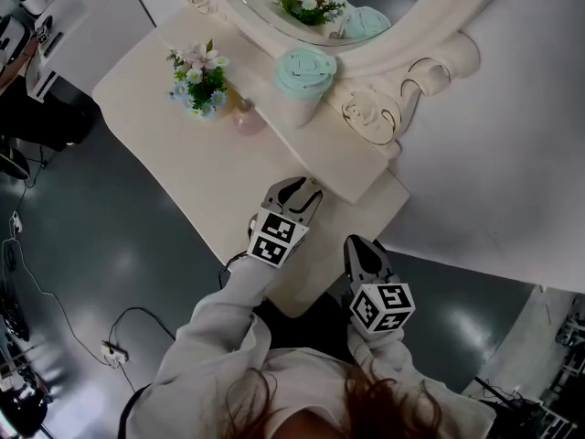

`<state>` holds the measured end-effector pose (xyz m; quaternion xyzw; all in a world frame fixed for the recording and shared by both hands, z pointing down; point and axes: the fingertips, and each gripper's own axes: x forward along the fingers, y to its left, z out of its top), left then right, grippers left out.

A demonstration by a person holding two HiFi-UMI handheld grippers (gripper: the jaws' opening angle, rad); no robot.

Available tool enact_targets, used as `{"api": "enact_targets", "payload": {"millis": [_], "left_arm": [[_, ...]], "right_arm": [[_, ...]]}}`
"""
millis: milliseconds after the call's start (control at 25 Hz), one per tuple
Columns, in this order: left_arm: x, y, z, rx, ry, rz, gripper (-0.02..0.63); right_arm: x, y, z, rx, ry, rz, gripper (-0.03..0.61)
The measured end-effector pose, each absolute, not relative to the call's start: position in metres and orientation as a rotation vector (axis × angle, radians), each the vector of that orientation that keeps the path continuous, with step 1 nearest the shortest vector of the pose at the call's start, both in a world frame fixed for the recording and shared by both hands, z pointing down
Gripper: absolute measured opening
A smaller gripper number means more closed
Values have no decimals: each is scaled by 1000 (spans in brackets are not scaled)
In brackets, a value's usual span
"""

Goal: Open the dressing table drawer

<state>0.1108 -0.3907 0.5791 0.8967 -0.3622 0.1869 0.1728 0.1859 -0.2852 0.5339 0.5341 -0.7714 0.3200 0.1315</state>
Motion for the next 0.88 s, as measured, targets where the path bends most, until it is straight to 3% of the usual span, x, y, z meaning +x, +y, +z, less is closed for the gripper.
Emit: {"api": "enact_targets", "payload": {"millis": [320,440,880], "left_arm": [[116,-408,594,2564,-1077,644,161],[118,-408,595,2594,-1105,693,109],[116,-404,596,2585,-1108,706,106]], "right_arm": [[194,-281,540,1563,-2199,940,43],[196,-282,541,1567,-2192,942,43],[194,-277,541,1573,-2199,937,43]]}}
